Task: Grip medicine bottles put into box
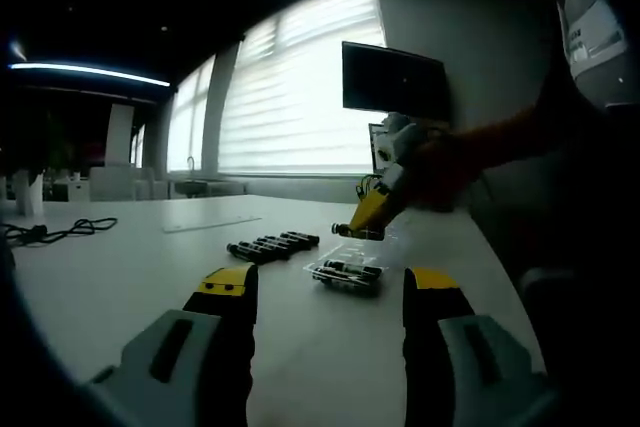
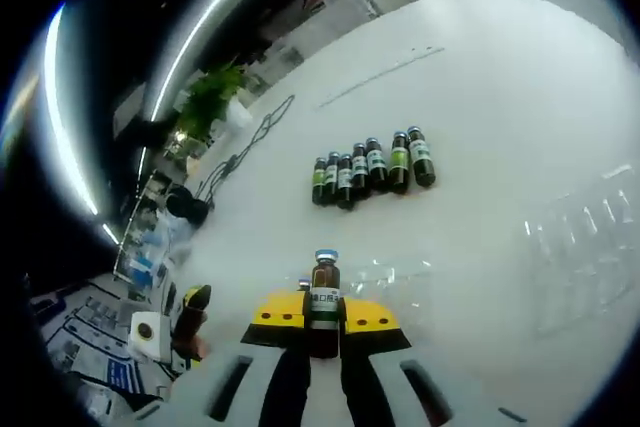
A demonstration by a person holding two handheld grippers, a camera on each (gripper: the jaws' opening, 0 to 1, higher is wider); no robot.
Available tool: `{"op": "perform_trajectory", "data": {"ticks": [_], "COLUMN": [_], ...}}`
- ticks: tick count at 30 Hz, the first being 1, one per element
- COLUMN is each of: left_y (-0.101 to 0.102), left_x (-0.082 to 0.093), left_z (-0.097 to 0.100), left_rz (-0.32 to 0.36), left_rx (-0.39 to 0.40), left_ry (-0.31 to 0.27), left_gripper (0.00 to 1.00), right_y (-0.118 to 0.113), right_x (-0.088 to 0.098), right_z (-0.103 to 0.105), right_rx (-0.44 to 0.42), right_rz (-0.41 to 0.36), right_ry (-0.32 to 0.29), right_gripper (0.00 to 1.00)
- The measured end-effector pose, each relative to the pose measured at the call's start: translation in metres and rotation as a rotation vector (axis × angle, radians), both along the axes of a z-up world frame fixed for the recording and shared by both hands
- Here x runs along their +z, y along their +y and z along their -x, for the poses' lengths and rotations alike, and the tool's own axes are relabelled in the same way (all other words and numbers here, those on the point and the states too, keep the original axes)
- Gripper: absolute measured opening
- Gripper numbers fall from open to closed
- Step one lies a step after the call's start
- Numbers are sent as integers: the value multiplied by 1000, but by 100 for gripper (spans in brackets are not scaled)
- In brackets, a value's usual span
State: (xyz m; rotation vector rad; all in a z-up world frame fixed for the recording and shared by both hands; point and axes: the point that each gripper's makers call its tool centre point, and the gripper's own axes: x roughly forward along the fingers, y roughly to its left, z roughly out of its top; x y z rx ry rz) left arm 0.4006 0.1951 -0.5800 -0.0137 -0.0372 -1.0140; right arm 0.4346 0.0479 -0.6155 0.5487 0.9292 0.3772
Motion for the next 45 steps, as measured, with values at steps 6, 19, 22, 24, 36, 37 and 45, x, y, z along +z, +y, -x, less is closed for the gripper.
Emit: {"op": "perform_trajectory", "data": {"ticks": [6,19,22,24,36,37,45], "left_y": [0,0,0,0,0,0,1], "left_x": [0,0,0,0,-1,-1,-1], "left_z": [0,0,0,0,0,0,1], "left_rz": [0,2,3,3,1,0,1], "left_rx": [0,-3,-1,-2,-2,-2,-3], "left_ry": [0,3,4,3,2,1,1], "left_gripper": [51,51,51,51,51,51,51], "right_y": [6,6,8,8,4,2,-7], "right_x": [-13,-25,-27,-28,-18,-18,-7], "right_z": [4,3,4,5,1,0,-7], "right_rx": [18,31,34,30,51,60,178], "right_rz": [11,37,32,28,48,74,372], "right_ry": [21,17,22,28,5,-3,-180], "right_gripper": [7,7,7,7,7,6,0]}}
